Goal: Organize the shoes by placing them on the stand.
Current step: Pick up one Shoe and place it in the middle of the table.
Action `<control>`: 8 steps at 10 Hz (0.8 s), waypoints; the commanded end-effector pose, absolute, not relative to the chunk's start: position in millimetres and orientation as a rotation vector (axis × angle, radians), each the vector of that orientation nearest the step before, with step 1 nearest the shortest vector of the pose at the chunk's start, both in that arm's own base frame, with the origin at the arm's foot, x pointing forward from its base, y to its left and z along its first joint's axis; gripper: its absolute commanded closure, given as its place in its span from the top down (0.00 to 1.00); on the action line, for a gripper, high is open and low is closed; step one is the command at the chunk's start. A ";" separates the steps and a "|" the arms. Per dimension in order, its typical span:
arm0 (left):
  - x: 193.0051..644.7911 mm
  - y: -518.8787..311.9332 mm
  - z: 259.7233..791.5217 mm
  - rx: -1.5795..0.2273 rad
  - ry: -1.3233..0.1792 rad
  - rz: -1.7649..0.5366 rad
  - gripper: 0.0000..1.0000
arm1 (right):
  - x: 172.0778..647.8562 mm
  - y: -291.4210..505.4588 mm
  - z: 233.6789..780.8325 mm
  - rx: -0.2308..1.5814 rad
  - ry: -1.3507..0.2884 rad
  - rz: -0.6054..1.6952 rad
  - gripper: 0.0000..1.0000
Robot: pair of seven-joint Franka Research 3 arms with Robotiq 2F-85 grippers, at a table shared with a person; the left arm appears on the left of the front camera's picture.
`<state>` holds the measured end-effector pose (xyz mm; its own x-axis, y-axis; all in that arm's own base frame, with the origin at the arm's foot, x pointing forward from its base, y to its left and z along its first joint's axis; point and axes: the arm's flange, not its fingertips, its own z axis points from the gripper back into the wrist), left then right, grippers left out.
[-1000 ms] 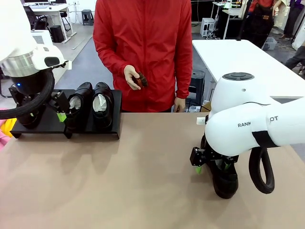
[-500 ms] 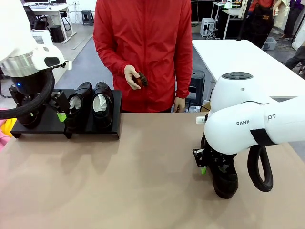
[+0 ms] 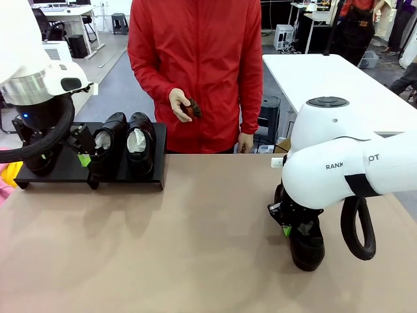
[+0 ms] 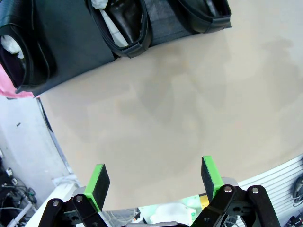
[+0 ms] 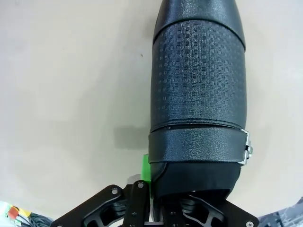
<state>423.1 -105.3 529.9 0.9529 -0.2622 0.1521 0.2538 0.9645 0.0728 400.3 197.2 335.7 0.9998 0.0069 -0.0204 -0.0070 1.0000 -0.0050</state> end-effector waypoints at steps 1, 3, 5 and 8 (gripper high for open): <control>420.6 -102.4 528.7 0.050 -0.175 -0.268 1.00 | 406.7 196.6 343.2 -0.025 -0.005 -0.026 0.00; 420.6 -102.4 528.7 0.050 -0.175 -0.268 1.00 | 402.5 197.1 355.3 -0.012 -0.012 -0.057 0.00; 420.6 -102.4 528.7 0.050 -0.175 -0.268 1.00 | 397.8 228.6 394.2 0.101 -0.049 -0.174 0.00; 420.6 -102.4 528.7 0.050 -0.175 -0.268 1.00 | 390.7 305.1 419.2 0.098 -0.124 -0.059 0.00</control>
